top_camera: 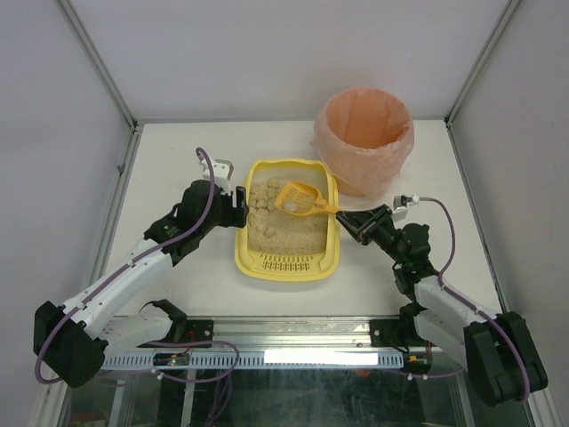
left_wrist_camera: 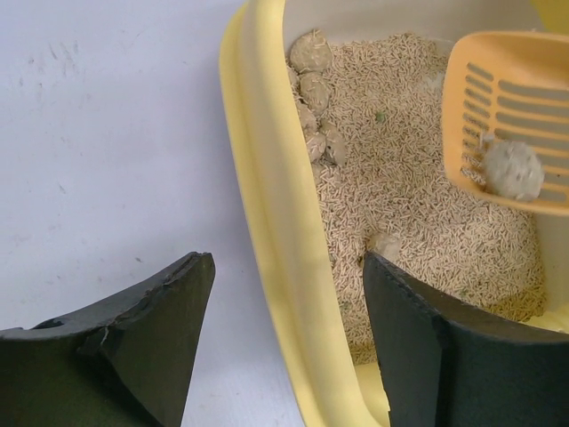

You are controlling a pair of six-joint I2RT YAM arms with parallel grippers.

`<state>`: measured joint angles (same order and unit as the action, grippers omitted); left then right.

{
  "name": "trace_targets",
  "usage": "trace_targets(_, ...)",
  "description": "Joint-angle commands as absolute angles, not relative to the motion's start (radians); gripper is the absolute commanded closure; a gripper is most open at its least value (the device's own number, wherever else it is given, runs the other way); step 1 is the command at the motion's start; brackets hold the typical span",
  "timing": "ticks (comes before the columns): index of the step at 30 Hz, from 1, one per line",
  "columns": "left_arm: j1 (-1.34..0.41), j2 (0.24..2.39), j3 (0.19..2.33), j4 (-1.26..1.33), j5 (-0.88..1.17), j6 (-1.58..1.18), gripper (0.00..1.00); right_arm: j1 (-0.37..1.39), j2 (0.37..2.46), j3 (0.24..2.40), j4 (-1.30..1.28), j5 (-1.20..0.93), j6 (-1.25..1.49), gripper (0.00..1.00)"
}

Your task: Clean the litter box

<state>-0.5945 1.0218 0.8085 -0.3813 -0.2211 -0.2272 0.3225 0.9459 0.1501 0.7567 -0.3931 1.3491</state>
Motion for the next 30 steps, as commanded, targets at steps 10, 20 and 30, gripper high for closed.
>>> trace_targets(10, -0.594, 1.036, 0.842, -0.37, -0.257, -0.226, 0.3, 0.327, 0.962, 0.233, 0.847, -0.506, 1.369, 1.0)
trace_targets(20, -0.592, 1.045, 0.849, -0.373, -0.267, -0.224, 0.3, 0.279, 0.885, 0.248, 0.713, -0.458, 1.321, 1.0)
trace_targets(30, -0.593, 1.058, 0.85, -0.376, -0.268, -0.216, 0.31, 0.279, 0.82, 0.337, 0.569, -0.466, 1.213, 1.0)
